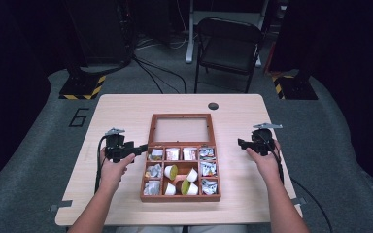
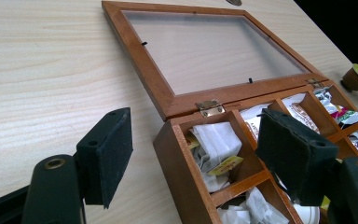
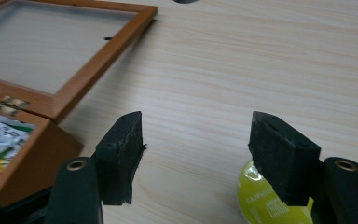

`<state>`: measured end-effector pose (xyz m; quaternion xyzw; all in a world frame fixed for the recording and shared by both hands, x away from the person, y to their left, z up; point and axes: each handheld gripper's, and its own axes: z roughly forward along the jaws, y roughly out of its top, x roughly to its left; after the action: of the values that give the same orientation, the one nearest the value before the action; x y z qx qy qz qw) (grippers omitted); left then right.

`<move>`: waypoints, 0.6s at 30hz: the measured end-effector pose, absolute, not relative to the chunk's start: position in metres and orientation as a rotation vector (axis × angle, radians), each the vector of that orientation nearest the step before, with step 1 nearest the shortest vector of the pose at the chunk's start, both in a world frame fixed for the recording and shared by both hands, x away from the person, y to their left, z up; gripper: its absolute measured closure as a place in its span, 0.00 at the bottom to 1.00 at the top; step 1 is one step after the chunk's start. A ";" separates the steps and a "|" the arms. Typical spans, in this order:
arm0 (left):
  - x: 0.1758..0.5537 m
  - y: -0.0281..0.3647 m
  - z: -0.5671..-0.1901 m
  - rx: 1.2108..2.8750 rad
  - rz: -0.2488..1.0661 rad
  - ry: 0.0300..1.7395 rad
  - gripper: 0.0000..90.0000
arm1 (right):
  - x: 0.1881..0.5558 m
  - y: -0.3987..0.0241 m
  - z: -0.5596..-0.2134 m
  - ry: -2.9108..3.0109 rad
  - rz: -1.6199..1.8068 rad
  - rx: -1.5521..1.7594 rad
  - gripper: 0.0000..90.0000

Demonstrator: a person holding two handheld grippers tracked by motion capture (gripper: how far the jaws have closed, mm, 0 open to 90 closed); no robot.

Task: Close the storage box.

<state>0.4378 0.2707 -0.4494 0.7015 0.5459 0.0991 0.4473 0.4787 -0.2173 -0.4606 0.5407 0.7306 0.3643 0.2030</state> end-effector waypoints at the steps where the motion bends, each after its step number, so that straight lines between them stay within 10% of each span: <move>1: 0.438 0.270 -0.449 1.736 0.243 1.353 0.30 | 0.479 -0.215 -0.460 2.049 1.032 1.508 0.38; 18: 0.455 0.261 -0.428 1.755 0.266 1.340 0.30 | 0.485 -0.195 -0.418 2.152 1.089 1.419 0.37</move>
<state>0.4549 0.2613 -0.4285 0.7074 0.5402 0.1072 0.4430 0.4855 -0.1947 -0.4184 0.4996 0.7577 0.3833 0.1711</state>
